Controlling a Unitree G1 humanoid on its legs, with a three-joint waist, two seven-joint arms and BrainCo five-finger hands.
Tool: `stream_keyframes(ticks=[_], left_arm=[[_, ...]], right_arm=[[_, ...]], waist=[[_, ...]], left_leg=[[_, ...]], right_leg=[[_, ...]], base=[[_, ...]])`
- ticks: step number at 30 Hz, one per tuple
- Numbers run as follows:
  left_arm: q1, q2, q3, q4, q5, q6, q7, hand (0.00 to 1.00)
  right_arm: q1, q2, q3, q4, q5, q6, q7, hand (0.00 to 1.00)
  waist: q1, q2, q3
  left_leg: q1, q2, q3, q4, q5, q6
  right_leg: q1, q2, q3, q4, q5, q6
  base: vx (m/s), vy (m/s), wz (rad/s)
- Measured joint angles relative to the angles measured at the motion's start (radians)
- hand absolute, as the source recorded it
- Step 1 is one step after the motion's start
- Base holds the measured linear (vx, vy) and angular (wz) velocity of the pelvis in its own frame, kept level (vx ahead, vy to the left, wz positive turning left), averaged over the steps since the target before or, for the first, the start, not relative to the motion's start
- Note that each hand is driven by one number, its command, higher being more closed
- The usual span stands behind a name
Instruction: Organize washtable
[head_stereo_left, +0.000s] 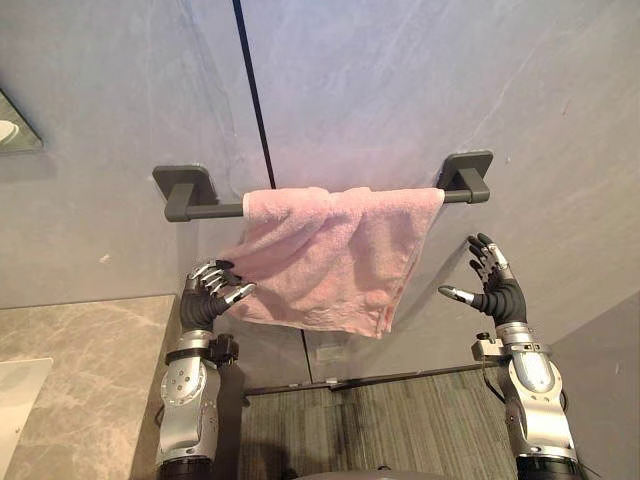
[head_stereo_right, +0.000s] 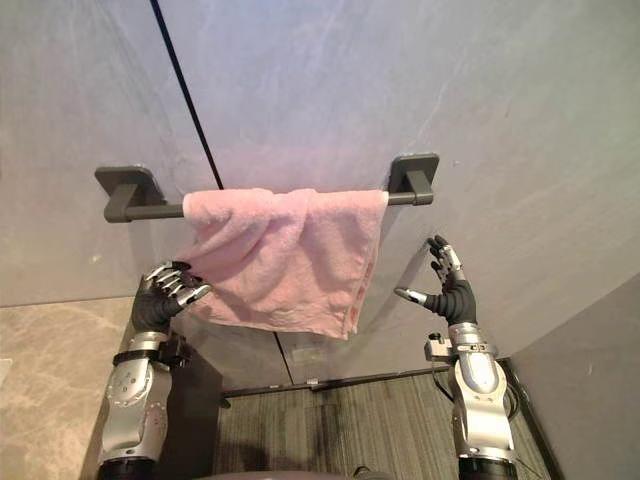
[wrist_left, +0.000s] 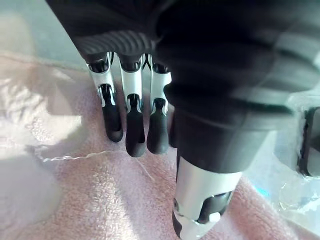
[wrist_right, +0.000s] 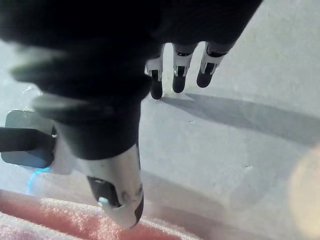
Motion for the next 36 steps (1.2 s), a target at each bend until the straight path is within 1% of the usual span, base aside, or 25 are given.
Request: stream_keyframes(ticks=[4, 8, 11, 12, 18, 20, 22, 25, 28, 31, 32, 36], left_arm=[[0.023, -0.027, 0.002, 0.0, -0.032, 0.0, -0.005, 0.0], [0.06, -0.038, 0.002, 0.0, -0.036, 0.001, -0.009, 0.0], [0.094, -0.053, 0.001, 0.0, -0.036, 0.002, -0.015, 0.0], [0.115, -0.059, -0.001, 0.0, -0.036, 0.002, -0.032, 0.0], [0.187, -0.063, -0.01, 0.0, -0.035, 0.013, -0.078, 0.0], [0.22, -0.063, -0.023, 0.0, -0.037, 0.014, -0.095, 0.0], [0.236, -0.064, -0.033, 0.007, -0.037, 0.014, -0.099, 0.0], [0.244, -0.064, -0.032, 0.08, -0.034, 0.015, -0.097, 0.0], [0.257, -0.06, -0.046, 0.171, 0.03, 0.017, -0.096, 0.0], [0.241, -0.035, -0.094, 0.34, 0.131, 0.025, -0.08, 0.0], [0.237, -0.03, -0.109, 0.385, 0.153, 0.036, -0.068, 0.0], [0.231, -0.03, -0.119, 0.532, 0.225, 0.047, -0.031, 0.0]], right_arm=[[0.001, 0.03, -0.005, 0.002, -0.013, 0.0, -0.013, 0.0], [0.012, 0.057, -0.037, 0.015, -0.061, 0.0, -0.023, 0.0], [0.038, 0.061, -0.041, 0.037, -0.085, 0.001, -0.038, 0.0], [0.056, 0.072, -0.041, 0.037, -0.1, 0.001, -0.038, 0.0], [0.113, 0.094, -0.041, 0.038, -0.117, 0.001, -0.038, 0.0], [0.15, 0.103, -0.04, 0.038, -0.119, 0.001, -0.039, 0.0], [0.186, 0.109, -0.038, 0.038, -0.13, 0.001, -0.039, 0.0], [0.212, 0.111, -0.006, 0.071, -0.163, 0.002, -0.039, 0.0], [0.227, 0.11, 0.037, 0.137, -0.231, 0.005, -0.041, 0.0], [0.224, 0.111, 0.085, 0.323, -0.293, 0.018, -0.058, 0.0], [0.225, 0.112, 0.096, 0.378, -0.297, 0.021, -0.06, 0.0], [0.22, 0.112, 0.096, 0.539, -0.304, 0.024, -0.081, 0.0]], waist=[[0.001, -0.002, 0.002], [0.001, -0.01, 0.009], [0.004, -0.011, 0.01], [0.004, -0.011, 0.01], [0.006, -0.011, 0.011], [0.013, -0.012, 0.011], [0.029, -0.013, 0.012], [0.031, -0.013, 0.012], [0.032, -0.014, 0.012], [0.034, -0.015, 0.011], [0.035, -0.014, 0.01], [0.039, -0.008, 0.007]], left_leg=[[0.0, 0.0, -0.001, 0.0, 0.0, 0.0], [-0.001, 0.0, -0.003, 0.0, 0.0, 0.0], [-0.002, -0.003, -0.005, 0.0, 0.0, 0.0], [-0.003, -0.003, -0.005, 0.0, 0.0, 0.0], [0.001, -0.003, -0.004, 0.0, 0.0, 0.0], [0.004, -0.003, -0.002, 0.0, -0.001, 0.0], [0.006, -0.002, 0.0, -0.001, -0.001, 0.0], [0.013, 0.003, 0.004, -0.001, -0.002, 0.002], [0.02, 0.003, 0.016, -0.001, -0.005, 0.002], [0.021, 0.003, 0.025, 0.0, -0.005, 0.002], [0.021, 0.003, 0.026, 0.0, -0.005, 0.002], [0.023, 0.006, 0.036, 0.0, -0.006, 0.001]], right_leg=[[0.0, -0.001, -0.001, 0.0, 0.0, 0.0], [0.001, -0.001, -0.003, 0.0, 0.0, 0.0], [0.0, -0.003, -0.004, 0.0, -0.001, 0.001], [0.001, -0.003, -0.005, 0.0, -0.001, 0.001], [0.003, -0.004, -0.004, 0.001, -0.001, 0.001], [0.005, -0.005, -0.003, 0.002, -0.002, 0.002], [0.005, -0.006, -0.002, 0.003, -0.003, 0.003], [0.004, -0.013, -0.001, 0.017, -0.01, 0.007], [0.008, -0.014, 0.003, 0.018, -0.011, 0.008], [0.008, -0.013, 0.004, 0.018, -0.011, 0.008], [0.008, -0.013, 0.004, 0.018, -0.011, 0.008], [0.005, -0.012, 0.015, 0.02, -0.011, 0.008]], base=[[-0.01, -0.004, 0.0], [-0.02, -0.009, 0.01], [0.0, 0.0, 0.0], [0.0, 0.0, 0.0], [0.0, 0.0, 0.0], [0.0, 0.0, 0.0], [0.0, 0.0, 0.0], [0.0, 0.0, -0.02], [-0.01, -0.004, -0.07], [0.0, 0.0, 0.0], [0.0, 0.0, 0.0], [-0.02, -0.012, -0.05]])
